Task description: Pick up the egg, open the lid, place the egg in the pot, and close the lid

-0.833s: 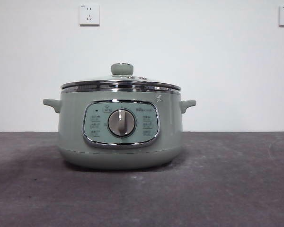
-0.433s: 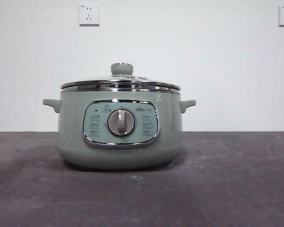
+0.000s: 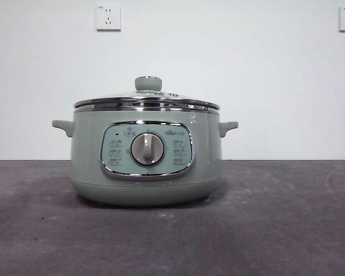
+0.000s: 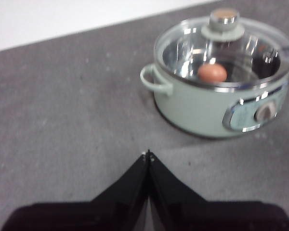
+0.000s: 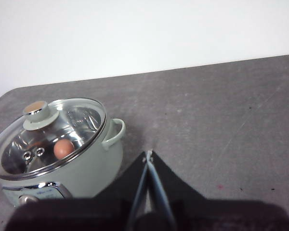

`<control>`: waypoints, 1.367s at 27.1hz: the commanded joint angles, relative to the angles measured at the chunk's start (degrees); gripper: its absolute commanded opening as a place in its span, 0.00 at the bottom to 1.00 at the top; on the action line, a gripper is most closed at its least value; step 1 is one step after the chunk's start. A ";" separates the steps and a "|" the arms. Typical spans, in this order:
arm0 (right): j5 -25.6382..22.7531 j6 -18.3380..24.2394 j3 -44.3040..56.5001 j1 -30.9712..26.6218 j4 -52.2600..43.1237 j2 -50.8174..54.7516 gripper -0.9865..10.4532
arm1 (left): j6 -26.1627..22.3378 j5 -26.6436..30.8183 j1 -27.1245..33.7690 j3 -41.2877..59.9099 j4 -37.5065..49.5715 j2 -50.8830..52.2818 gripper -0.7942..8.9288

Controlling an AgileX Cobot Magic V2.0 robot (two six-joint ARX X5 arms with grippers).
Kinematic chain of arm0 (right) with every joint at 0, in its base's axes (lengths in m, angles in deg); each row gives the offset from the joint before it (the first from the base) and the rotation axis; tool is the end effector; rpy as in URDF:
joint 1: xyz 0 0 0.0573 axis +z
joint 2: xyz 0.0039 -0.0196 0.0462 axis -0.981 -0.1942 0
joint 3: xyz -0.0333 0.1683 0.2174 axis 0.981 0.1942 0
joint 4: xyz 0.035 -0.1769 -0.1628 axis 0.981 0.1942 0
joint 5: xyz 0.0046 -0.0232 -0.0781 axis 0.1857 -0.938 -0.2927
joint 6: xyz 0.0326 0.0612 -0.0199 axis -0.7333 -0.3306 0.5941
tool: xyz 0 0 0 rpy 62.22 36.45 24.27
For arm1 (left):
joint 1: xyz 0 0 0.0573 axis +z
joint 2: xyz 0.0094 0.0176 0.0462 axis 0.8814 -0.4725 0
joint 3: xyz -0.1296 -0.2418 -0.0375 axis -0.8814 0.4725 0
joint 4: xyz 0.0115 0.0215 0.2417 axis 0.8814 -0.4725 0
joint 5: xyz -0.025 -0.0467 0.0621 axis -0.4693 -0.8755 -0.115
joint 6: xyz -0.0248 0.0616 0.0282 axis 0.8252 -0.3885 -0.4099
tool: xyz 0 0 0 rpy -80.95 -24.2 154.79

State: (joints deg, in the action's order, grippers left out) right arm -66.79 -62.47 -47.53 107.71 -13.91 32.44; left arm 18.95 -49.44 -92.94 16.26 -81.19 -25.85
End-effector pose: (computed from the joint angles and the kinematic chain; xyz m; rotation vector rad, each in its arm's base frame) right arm 0.0674 0.0205 0.3164 0.1446 0.2395 0.2119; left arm 0.0469 -0.0102 0.2977 0.1421 0.4335 -0.2460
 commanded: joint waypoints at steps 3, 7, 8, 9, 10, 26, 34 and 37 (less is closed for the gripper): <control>-0.15 -0.72 0.46 0.15 1.07 0.04 0.09 | 0.57 0.22 0.07 0.55 -1.97 0.11 0.08; -0.15 -0.72 0.46 0.15 2.62 0.04 0.09 | 0.17 1.84 0.11 0.55 -0.59 0.11 0.08; -0.15 -0.72 0.46 0.15 3.04 0.04 0.09 | 0.17 1.81 0.42 0.55 -0.02 0.13 0.08; -0.15 -0.72 0.46 0.15 3.45 0.04 0.09 | 0.11 1.81 1.22 0.55 1.01 0.13 0.08; -0.13 -0.72 0.46 0.15 3.85 0.04 0.09 | -0.02 1.84 2.60 0.55 3.02 0.11 0.08; -0.13 -0.72 0.46 0.15 10.62 0.04 0.09 | -0.11 -12.81 27.02 16.04 33.53 0.44 0.08; -0.15 -0.72 0.46 0.15 12.92 0.04 0.09 | -0.09 -13.46 30.80 30.23 42.64 6.71 0.08; -0.17 -0.72 0.46 0.15 13.25 0.04 0.09 | -0.09 -13.46 32.17 35.01 43.34 10.54 0.08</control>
State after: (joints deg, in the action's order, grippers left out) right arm -66.79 -62.69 -47.53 107.73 -0.49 32.44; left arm 19.10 -62.82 -60.94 50.93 -38.48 -15.44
